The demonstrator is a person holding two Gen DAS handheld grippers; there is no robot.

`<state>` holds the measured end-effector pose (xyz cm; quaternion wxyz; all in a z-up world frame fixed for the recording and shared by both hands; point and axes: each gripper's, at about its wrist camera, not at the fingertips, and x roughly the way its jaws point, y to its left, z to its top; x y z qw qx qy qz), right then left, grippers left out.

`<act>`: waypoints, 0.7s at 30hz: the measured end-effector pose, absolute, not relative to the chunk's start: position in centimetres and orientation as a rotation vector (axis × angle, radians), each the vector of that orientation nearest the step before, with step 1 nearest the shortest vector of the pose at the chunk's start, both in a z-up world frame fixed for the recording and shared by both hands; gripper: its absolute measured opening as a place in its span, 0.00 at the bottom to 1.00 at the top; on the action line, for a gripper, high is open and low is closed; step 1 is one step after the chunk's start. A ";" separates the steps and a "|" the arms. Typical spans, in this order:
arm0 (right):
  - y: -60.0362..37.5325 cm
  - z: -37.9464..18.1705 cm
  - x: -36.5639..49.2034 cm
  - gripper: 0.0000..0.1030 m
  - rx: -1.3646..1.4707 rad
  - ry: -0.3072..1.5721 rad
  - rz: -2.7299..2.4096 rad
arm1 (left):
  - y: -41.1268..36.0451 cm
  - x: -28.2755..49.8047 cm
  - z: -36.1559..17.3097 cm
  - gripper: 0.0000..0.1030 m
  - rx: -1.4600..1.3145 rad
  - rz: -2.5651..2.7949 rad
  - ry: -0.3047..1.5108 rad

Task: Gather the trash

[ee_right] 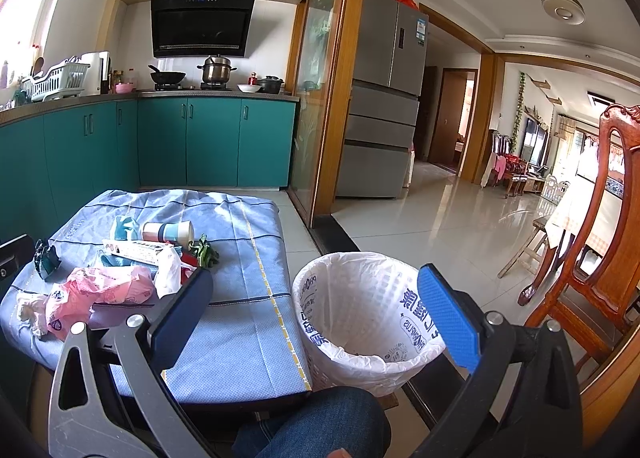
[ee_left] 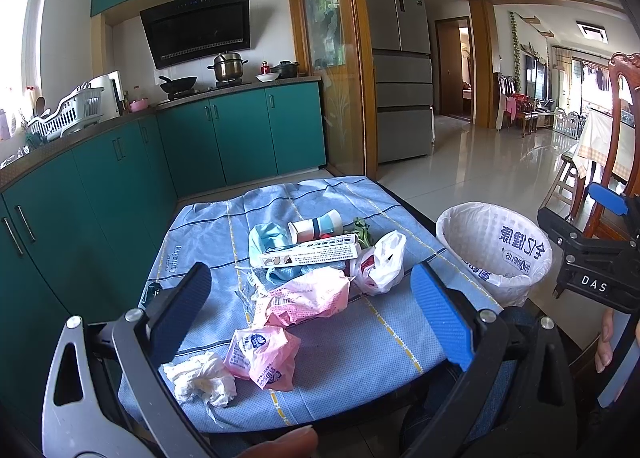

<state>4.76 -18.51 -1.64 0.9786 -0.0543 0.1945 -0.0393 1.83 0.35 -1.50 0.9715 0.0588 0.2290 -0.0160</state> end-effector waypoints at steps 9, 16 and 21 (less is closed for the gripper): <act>-18.6 -1.8 4.9 0.97 -0.107 0.393 -0.081 | 0.4 1.9 -1.6 0.97 0.119 -0.031 0.466; -18.8 -1.9 4.9 0.97 -0.104 0.396 -0.084 | 0.5 1.9 -1.6 0.97 0.120 -0.030 0.468; -19.0 -2.0 4.9 0.97 -0.106 0.396 -0.089 | 0.4 2.0 -1.7 0.97 0.121 -0.032 0.471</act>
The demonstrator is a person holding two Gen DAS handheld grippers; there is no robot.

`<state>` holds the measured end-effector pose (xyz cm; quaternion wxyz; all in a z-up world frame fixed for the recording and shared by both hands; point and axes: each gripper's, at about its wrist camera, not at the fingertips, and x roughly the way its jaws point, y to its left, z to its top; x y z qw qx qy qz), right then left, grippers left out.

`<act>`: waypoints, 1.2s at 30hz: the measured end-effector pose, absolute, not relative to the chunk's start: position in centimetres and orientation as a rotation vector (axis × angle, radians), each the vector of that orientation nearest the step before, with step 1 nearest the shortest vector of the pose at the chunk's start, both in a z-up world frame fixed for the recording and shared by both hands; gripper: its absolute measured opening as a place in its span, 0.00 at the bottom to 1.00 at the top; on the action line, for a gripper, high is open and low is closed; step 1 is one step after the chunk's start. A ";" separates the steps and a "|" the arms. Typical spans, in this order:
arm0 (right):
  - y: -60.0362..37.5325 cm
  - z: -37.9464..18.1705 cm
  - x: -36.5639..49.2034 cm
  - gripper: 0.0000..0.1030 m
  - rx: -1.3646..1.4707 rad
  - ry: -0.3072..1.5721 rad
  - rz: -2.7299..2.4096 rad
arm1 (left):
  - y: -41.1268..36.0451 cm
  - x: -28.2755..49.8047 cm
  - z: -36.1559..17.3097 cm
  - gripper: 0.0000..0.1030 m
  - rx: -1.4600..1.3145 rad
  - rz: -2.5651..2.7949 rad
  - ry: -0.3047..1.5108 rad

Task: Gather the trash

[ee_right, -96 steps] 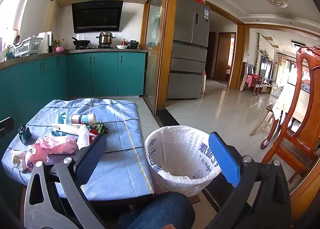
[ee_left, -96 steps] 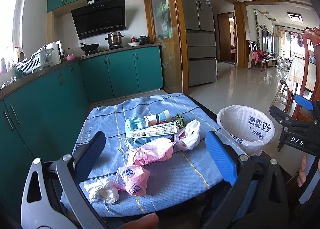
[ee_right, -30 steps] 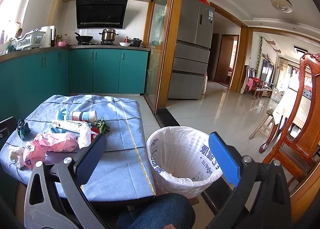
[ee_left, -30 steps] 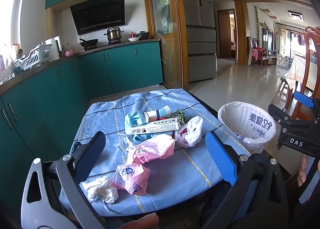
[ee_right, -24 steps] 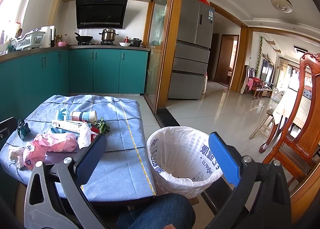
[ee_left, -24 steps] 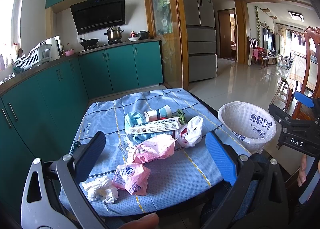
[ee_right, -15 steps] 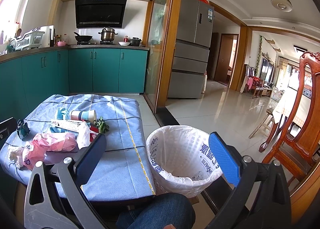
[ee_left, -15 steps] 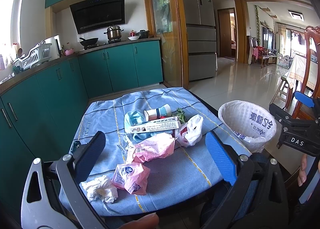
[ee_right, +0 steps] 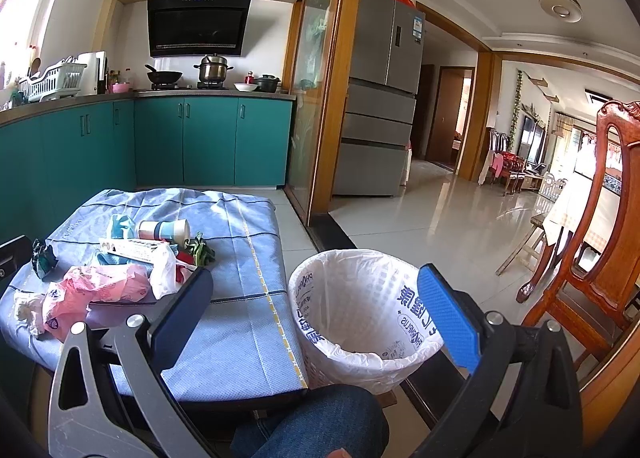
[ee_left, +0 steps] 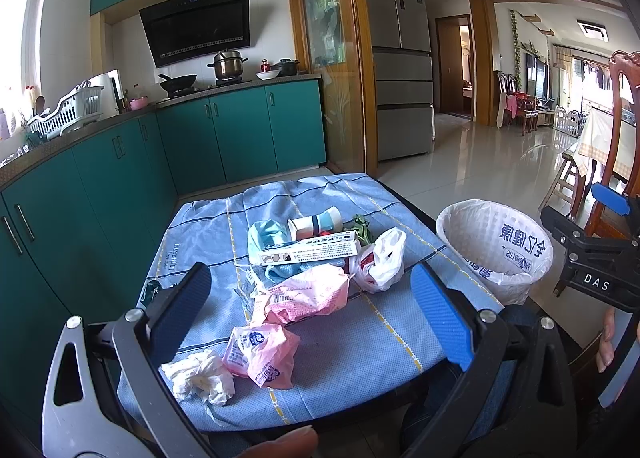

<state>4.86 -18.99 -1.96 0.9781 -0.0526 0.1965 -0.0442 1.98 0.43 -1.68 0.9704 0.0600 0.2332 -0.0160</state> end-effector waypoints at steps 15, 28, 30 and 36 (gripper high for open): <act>-19.4 -2.4 4.9 0.97 -0.105 0.405 -0.096 | 0.2 2.5 -2.0 0.97 0.124 -0.031 0.486; -18.8 -3.3 5.8 0.97 -0.112 0.433 -0.084 | 0.6 3.6 -3.1 0.97 0.120 -0.003 0.524; -18.6 -3.5 6.0 0.97 -0.117 0.439 -0.078 | 0.9 3.8 -3.3 0.97 0.123 0.006 0.533; -17.4 -4.9 7.7 0.97 -0.106 0.508 0.040 | 5.3 4.3 -4.9 0.97 0.118 0.081 0.584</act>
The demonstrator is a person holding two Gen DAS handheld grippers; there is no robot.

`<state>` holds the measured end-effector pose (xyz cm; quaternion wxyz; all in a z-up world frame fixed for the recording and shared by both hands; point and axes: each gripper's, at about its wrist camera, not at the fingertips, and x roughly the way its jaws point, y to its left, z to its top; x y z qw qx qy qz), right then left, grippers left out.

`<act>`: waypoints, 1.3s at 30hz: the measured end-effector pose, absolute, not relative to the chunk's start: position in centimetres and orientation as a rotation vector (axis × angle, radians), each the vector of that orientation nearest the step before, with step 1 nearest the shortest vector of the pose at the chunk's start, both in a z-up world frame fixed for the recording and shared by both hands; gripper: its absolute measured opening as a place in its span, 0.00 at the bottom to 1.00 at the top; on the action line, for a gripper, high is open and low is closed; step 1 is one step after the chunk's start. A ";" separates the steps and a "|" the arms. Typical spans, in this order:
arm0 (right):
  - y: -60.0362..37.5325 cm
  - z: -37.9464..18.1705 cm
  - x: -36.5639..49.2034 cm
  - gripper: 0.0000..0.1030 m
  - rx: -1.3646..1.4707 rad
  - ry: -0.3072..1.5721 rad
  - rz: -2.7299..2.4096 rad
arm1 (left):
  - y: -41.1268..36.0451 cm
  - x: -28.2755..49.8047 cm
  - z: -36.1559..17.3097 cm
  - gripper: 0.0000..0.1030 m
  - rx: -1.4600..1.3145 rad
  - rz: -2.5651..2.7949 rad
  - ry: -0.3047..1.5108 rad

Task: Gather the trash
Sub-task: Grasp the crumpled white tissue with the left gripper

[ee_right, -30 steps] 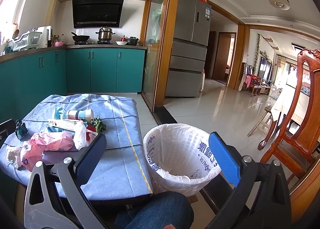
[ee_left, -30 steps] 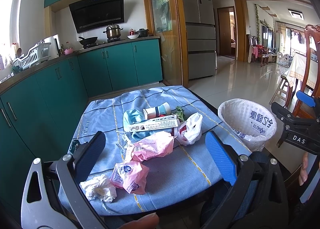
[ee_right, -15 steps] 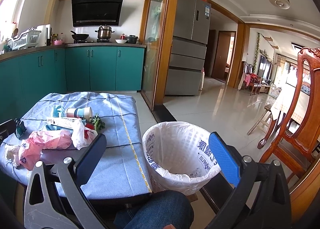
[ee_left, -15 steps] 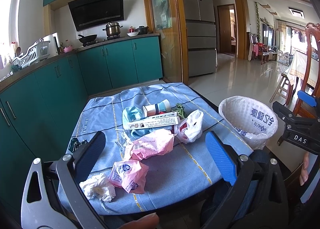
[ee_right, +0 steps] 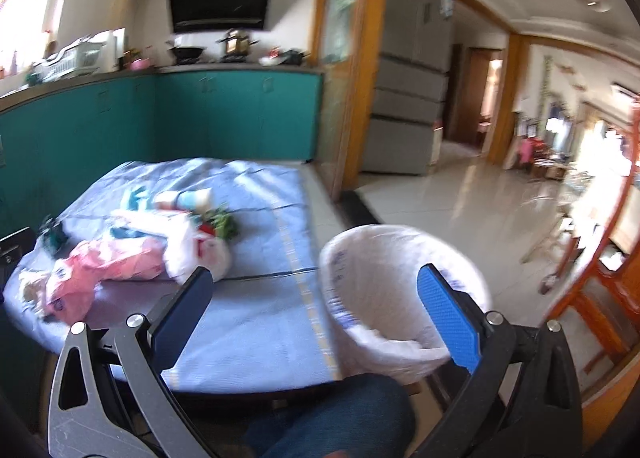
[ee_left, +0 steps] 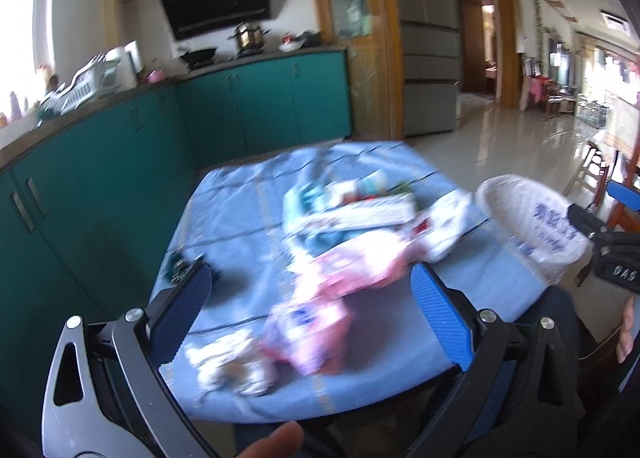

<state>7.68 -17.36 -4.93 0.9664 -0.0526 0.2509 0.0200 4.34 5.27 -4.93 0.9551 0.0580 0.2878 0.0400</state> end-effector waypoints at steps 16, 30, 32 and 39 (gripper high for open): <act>-0.7 -8.8 11.4 0.96 -0.157 0.674 0.663 | 15.2 2.0 -11.6 0.96 0.022 0.226 0.783; -3.8 -12.1 10.8 0.96 -0.116 0.751 0.607 | 12.7 6.5 -14.5 0.64 0.069 0.113 0.848; -3.2 -12.6 10.6 0.96 -0.131 0.761 0.622 | 12.9 6.2 -14.4 0.59 0.062 0.107 0.841; -0.8 -13.3 10.3 0.96 -0.150 0.773 0.700 | 14.1 5.5 -14.0 0.47 0.012 0.088 0.824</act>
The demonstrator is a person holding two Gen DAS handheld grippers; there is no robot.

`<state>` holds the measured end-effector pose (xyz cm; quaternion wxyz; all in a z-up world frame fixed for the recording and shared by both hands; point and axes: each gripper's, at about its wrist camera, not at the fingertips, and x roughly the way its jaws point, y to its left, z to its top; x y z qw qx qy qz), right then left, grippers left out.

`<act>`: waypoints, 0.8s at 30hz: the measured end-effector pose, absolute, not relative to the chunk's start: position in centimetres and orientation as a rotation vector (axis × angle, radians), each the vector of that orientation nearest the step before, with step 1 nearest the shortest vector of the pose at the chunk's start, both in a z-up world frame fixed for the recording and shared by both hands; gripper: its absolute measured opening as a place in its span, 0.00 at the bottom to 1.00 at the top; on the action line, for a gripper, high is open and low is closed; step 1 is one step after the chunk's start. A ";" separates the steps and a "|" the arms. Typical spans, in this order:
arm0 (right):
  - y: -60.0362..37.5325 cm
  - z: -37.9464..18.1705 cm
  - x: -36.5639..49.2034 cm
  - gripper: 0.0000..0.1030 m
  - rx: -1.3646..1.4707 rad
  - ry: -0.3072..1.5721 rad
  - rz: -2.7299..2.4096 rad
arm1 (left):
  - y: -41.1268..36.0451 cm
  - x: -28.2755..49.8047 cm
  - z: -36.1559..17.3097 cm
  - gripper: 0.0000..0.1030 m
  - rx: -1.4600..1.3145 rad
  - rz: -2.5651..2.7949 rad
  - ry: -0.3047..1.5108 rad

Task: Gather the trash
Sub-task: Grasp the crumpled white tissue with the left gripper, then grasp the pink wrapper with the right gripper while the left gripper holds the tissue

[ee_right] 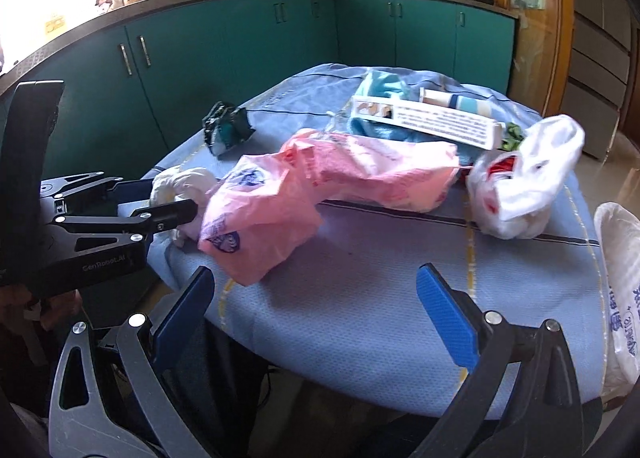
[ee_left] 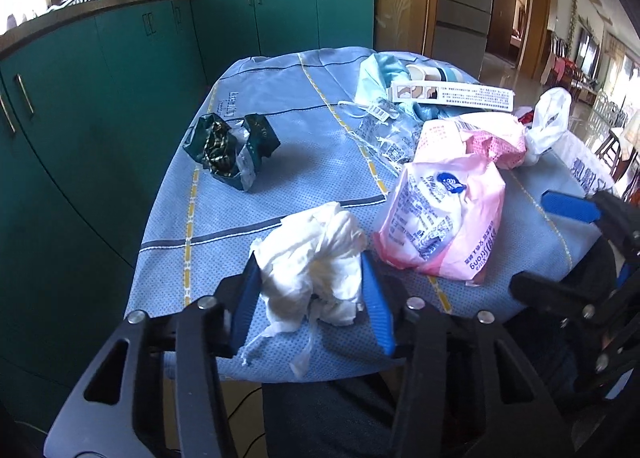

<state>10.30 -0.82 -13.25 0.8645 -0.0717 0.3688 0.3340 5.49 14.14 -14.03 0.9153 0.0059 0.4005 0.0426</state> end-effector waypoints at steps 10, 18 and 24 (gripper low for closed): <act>2.7 -14.4 12.3 0.76 -0.082 0.822 0.796 | 16.7 3.6 -12.6 0.46 -0.025 0.161 0.795; 3.7 -13.9 12.4 0.58 -0.071 0.798 0.843 | 16.4 3.1 -11.3 0.46 -0.015 0.151 0.745; 2.3 -12.1 12.6 0.56 -0.018 0.749 0.862 | 16.1 3.8 -11.4 0.46 -0.016 0.153 0.749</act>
